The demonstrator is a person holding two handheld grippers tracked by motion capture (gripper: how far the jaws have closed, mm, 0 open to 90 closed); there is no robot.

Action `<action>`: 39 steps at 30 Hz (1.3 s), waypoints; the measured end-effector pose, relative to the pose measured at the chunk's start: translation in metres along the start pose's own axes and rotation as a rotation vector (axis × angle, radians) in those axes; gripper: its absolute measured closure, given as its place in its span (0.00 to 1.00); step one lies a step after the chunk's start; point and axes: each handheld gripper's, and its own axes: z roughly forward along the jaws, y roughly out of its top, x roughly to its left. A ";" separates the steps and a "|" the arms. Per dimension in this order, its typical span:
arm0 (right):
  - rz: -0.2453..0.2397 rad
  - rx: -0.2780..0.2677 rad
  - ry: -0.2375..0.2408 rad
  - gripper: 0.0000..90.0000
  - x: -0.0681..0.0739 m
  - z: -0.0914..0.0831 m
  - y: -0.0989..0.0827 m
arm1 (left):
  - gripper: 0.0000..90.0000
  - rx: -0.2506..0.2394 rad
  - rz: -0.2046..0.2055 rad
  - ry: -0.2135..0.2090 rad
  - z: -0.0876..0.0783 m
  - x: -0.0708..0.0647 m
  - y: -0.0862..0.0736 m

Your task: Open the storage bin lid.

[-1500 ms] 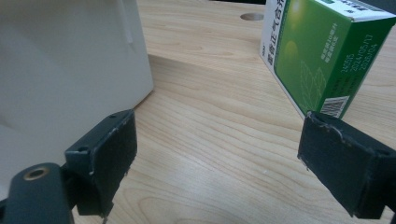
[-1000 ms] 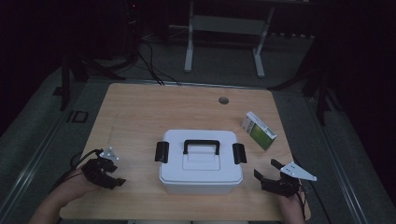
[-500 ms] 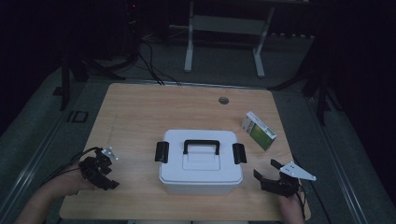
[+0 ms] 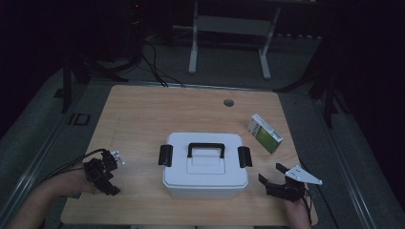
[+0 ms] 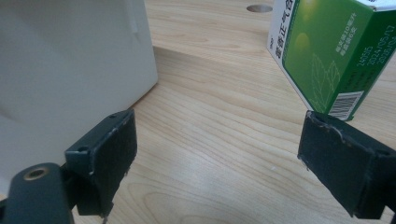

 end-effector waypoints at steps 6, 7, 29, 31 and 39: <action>0.002 -0.001 0.003 0.13 0.000 0.000 0.000 | 0.37 -0.015 0.019 -0.005 -0.013 0.000 0.005; 0.000 -0.001 0.003 0.13 0.000 0.000 0.000 | 0.37 -0.016 0.022 0.000 -0.015 0.000 0.006; -0.002 0.003 0.008 0.13 0.001 0.001 0.000 | 0.38 -0.020 0.114 0.014 -0.065 -0.013 0.039; 0.001 0.003 0.009 0.13 0.001 0.001 0.000 | 0.38 -0.025 0.136 0.015 -0.071 -0.016 0.047; 0.006 0.001 0.010 0.13 0.001 0.001 -0.001 | 0.38 -0.017 0.182 0.029 -0.085 -0.025 0.070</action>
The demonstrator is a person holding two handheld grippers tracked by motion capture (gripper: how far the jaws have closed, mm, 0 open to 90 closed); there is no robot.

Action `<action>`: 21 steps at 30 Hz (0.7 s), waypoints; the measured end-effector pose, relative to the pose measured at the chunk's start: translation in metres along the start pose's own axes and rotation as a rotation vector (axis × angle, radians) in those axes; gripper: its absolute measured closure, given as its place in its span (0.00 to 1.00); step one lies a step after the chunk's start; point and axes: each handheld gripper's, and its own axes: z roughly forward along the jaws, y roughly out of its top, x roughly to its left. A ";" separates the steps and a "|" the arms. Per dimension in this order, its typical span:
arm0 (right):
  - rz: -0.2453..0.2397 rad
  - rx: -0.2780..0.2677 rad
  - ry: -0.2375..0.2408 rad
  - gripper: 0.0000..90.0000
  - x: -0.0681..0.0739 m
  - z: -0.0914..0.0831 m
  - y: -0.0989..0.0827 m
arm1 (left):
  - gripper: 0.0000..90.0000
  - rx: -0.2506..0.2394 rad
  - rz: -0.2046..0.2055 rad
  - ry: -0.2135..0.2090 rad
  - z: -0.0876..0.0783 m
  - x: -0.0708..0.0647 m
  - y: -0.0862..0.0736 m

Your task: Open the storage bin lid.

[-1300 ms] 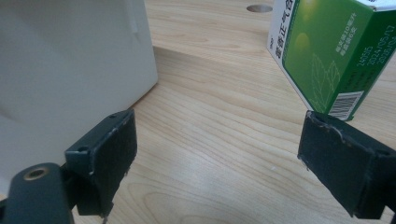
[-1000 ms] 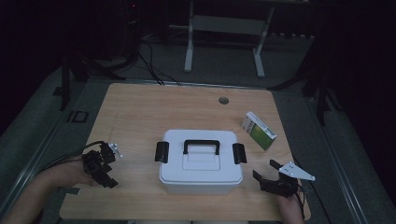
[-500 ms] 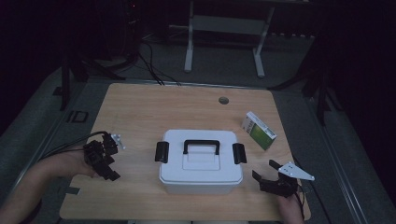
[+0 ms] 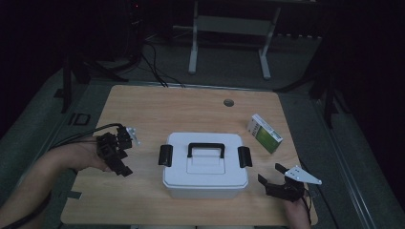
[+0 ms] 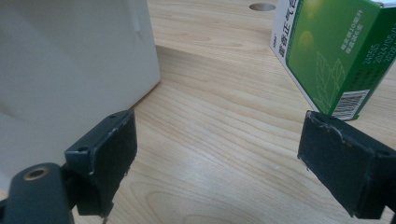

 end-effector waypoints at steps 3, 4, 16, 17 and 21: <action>-0.001 -0.002 0.001 0.13 0.000 0.000 0.000 | 0.38 0.000 0.022 0.005 -0.005 -0.002 0.009; -0.001 -0.002 0.002 0.13 0.000 0.000 0.000 | 0.38 -0.002 0.032 0.000 -0.006 -0.003 0.012; -0.003 0.001 0.002 0.13 0.000 0.000 0.000 | 0.38 -0.016 0.131 0.014 -0.022 -0.012 0.055; -0.003 0.002 0.002 0.13 0.000 0.000 -0.001 | 0.38 -0.021 0.139 0.014 -0.023 -0.013 0.058; 0.000 0.001 0.003 0.13 0.000 0.000 -0.001 | 0.38 -0.018 0.173 0.013 -0.022 -0.016 0.072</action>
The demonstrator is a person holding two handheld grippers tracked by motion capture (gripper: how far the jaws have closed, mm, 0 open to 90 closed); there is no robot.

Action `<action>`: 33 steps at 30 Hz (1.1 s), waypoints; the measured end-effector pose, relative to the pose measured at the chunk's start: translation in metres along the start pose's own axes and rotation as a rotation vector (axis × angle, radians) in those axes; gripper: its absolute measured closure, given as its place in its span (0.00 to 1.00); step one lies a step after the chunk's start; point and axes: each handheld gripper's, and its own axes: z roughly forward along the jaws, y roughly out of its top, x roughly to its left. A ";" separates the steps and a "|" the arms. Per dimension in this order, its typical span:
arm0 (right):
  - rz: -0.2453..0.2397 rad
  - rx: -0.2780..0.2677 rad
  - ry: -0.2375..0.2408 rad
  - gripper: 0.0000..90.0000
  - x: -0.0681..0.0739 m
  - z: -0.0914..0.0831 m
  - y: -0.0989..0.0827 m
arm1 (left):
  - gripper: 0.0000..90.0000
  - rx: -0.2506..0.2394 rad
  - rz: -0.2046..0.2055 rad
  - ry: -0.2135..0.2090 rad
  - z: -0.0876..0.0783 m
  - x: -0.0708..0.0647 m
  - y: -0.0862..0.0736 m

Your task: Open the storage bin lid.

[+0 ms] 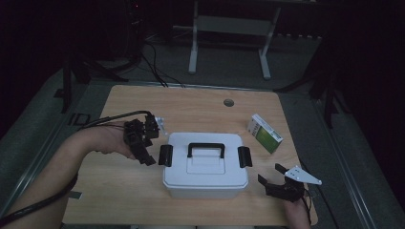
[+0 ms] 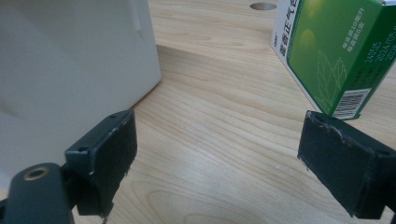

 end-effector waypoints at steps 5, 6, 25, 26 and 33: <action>0.000 -0.001 0.001 0.13 -0.001 0.000 0.000 | 0.38 -0.001 0.042 0.001 0.000 -0.001 0.019; 0.000 0.000 0.002 0.13 -0.001 0.000 0.000 | 0.38 0.000 0.046 -0.003 0.000 -0.002 0.023; 0.002 -0.002 0.008 0.13 -0.001 0.000 -0.001 | 0.40 0.036 0.142 0.018 0.009 -0.004 0.075; 0.003 -0.003 0.008 0.13 -0.001 -0.001 -0.001 | 0.39 0.037 0.145 0.014 0.010 -0.004 0.078; 0.003 -0.003 0.009 0.13 -0.001 -0.001 -0.001 | 0.39 0.027 0.181 0.019 0.011 -0.006 0.095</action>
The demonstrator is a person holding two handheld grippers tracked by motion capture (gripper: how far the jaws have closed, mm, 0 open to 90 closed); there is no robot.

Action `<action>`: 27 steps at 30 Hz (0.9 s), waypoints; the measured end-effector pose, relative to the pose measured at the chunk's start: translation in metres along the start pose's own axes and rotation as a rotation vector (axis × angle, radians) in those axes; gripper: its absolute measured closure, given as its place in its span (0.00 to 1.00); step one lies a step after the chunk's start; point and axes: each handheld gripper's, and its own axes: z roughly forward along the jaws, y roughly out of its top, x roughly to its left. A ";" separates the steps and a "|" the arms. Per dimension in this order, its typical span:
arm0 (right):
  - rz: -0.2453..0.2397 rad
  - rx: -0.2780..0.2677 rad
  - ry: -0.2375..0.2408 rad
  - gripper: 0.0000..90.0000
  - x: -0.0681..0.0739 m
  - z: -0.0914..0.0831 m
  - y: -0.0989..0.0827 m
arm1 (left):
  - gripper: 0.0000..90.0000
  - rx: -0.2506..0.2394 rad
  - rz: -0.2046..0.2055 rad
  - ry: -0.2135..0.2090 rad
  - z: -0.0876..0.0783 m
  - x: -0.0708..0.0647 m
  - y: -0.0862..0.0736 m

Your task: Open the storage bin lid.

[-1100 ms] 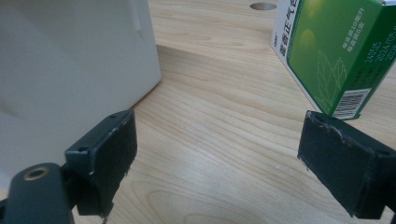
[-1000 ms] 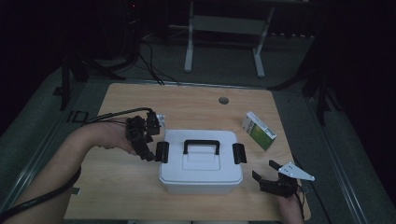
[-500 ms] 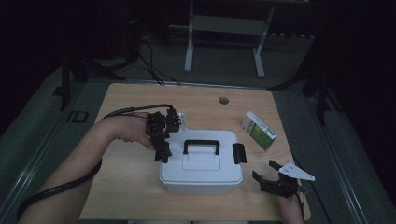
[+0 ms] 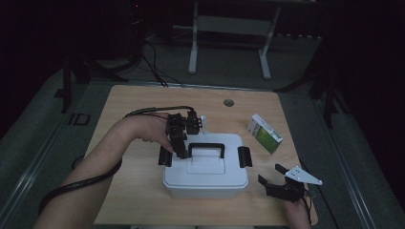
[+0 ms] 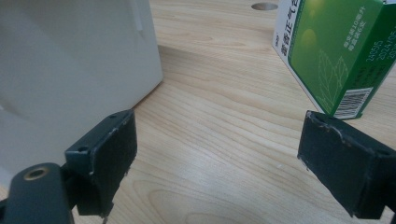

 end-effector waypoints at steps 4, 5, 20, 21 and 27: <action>0.002 -0.002 0.000 0.13 0.000 0.000 0.000 | 0.40 0.001 0.012 0.009 0.000 0.002 0.007; 0.002 -0.002 0.001 0.13 0.000 0.000 0.000 | 0.40 -0.005 0.008 0.012 0.000 0.003 0.010; 0.001 -0.003 0.007 0.13 -0.001 0.000 0.000 | 0.51 0.005 0.039 -0.025 0.015 0.005 0.039; 0.003 -0.003 0.007 0.13 -0.001 -0.001 0.000 | 0.53 0.005 0.036 -0.026 0.015 0.004 0.040; 0.003 -0.004 0.010 0.13 -0.001 -0.001 0.000 | 0.69 0.008 0.062 -0.042 0.015 0.003 0.046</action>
